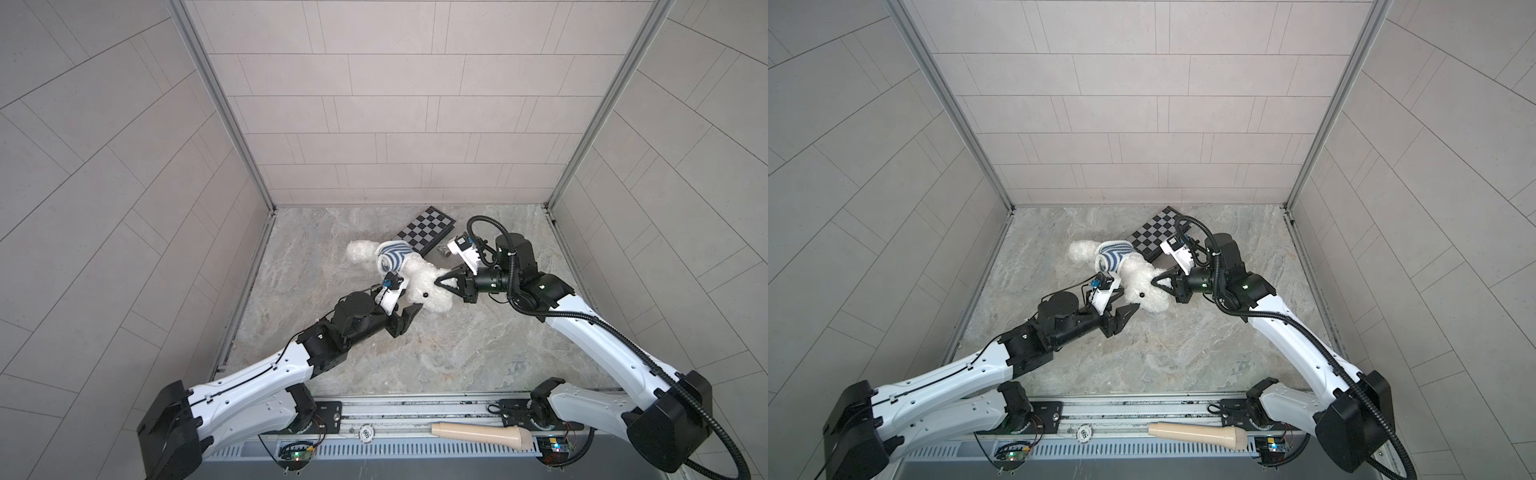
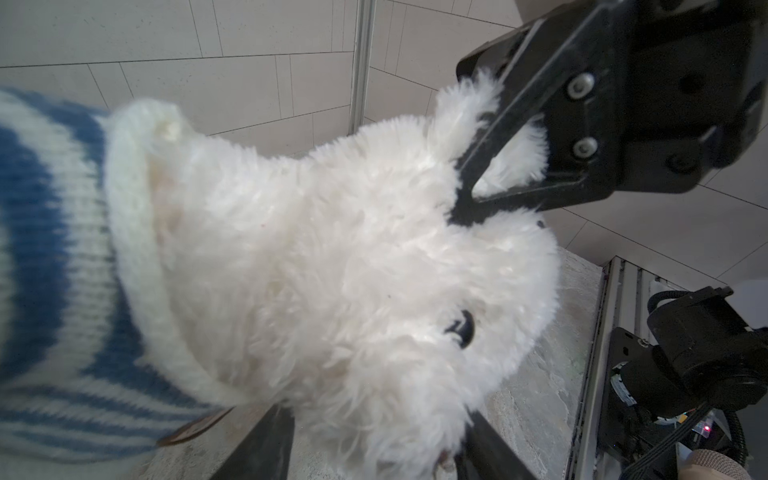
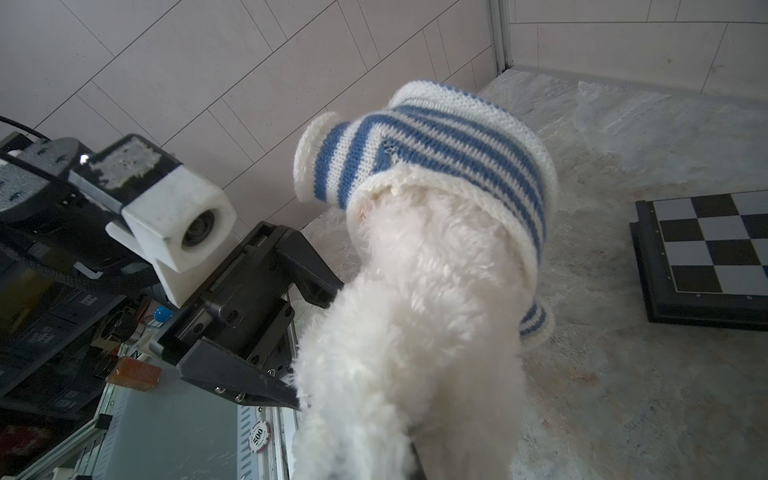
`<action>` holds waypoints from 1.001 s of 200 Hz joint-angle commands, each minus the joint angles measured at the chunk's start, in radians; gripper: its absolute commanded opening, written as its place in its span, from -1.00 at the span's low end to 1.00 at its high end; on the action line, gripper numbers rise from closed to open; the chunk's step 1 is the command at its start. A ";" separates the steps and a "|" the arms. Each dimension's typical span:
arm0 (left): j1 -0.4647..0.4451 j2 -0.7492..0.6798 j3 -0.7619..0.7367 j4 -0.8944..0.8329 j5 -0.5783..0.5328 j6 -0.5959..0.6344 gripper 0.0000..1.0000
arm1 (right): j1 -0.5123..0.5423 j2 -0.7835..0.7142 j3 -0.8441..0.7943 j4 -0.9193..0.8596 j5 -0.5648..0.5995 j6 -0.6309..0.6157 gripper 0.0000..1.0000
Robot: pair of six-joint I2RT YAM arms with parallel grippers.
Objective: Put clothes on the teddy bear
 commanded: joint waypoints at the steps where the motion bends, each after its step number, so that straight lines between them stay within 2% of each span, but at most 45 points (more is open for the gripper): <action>1: -0.005 0.015 0.039 0.073 0.011 -0.003 0.12 | -0.002 -0.024 0.005 0.065 -0.039 -0.014 -1.00; 28: -0.005 0.035 0.046 0.080 0.042 -0.006 -0.28 | -0.002 -0.019 0.001 0.065 -0.026 -0.014 -1.00; 50: -0.005 0.027 0.038 0.082 0.052 -0.011 -0.77 | -0.002 -0.019 0.003 0.065 -0.010 -0.016 -1.00; 59: -0.005 0.015 0.036 0.081 0.058 -0.019 -0.90 | -0.004 -0.020 0.003 0.065 0.000 -0.020 -1.00; 67: -0.004 0.004 0.032 0.084 0.057 -0.030 -1.00 | -0.004 -0.025 0.002 0.064 0.008 -0.031 -0.87; 95: 0.029 -0.033 0.055 0.061 0.059 -0.125 -1.00 | -0.002 -0.078 -0.022 0.088 0.022 -0.076 -0.38; 126: 0.148 -0.035 0.084 0.053 0.133 -0.333 -1.00 | -0.002 -0.226 -0.109 0.197 0.078 -0.081 0.06; 165: 0.286 -0.026 0.067 0.160 0.265 -0.585 -1.00 | -0.002 -0.419 -0.237 0.306 0.192 -0.119 0.26; 200: 0.339 -0.009 0.044 0.301 0.345 -0.748 -1.00 | -0.002 -0.467 -0.306 0.367 0.227 -0.105 0.27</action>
